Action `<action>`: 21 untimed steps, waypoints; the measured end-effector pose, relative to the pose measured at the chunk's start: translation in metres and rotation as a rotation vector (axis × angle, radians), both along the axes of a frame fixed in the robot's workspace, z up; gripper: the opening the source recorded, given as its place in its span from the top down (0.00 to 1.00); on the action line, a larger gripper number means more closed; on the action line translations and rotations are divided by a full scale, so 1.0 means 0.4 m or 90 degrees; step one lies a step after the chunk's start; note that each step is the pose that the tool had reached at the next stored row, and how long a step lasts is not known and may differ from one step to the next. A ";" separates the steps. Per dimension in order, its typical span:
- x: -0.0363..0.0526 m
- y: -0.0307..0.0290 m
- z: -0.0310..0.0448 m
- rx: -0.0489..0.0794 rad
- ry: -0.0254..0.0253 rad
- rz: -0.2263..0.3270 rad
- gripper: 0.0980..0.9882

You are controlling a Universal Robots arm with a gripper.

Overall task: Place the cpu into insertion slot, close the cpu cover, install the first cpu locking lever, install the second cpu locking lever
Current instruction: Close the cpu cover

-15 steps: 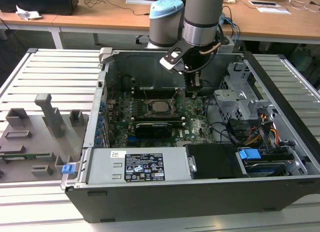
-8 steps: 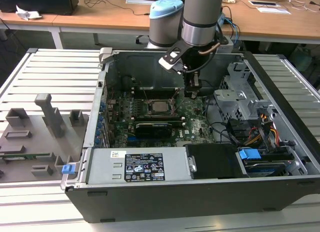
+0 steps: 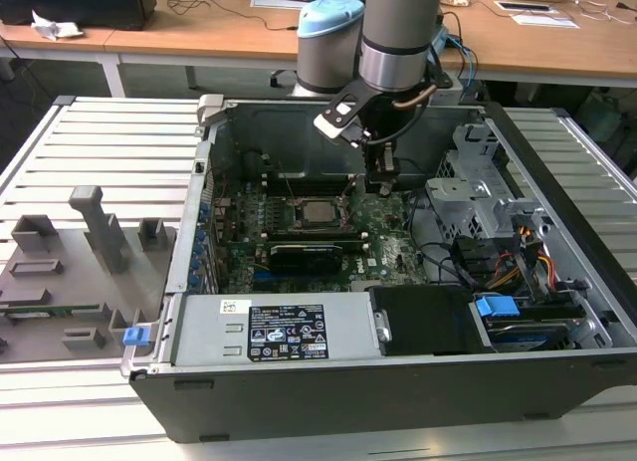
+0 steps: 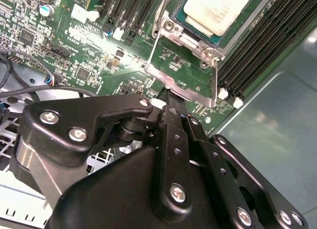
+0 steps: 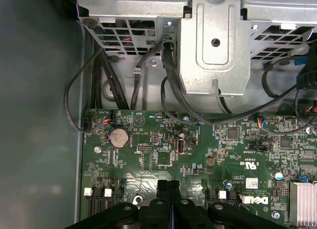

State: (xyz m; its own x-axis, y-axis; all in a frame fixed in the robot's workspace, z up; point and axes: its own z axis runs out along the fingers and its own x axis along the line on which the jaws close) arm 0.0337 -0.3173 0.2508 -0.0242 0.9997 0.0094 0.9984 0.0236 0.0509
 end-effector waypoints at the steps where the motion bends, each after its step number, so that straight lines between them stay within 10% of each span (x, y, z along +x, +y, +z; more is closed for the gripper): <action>1: -0.001 0.000 0.000 0.000 0.0000 0.000 0.99; 21: -0.023 0.000 0.000 0.000 0.0000 0.000 0.99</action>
State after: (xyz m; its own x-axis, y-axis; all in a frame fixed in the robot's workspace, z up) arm 0.0246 -0.3173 0.2508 -0.0242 0.9997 0.0093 0.9984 0.0237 0.0509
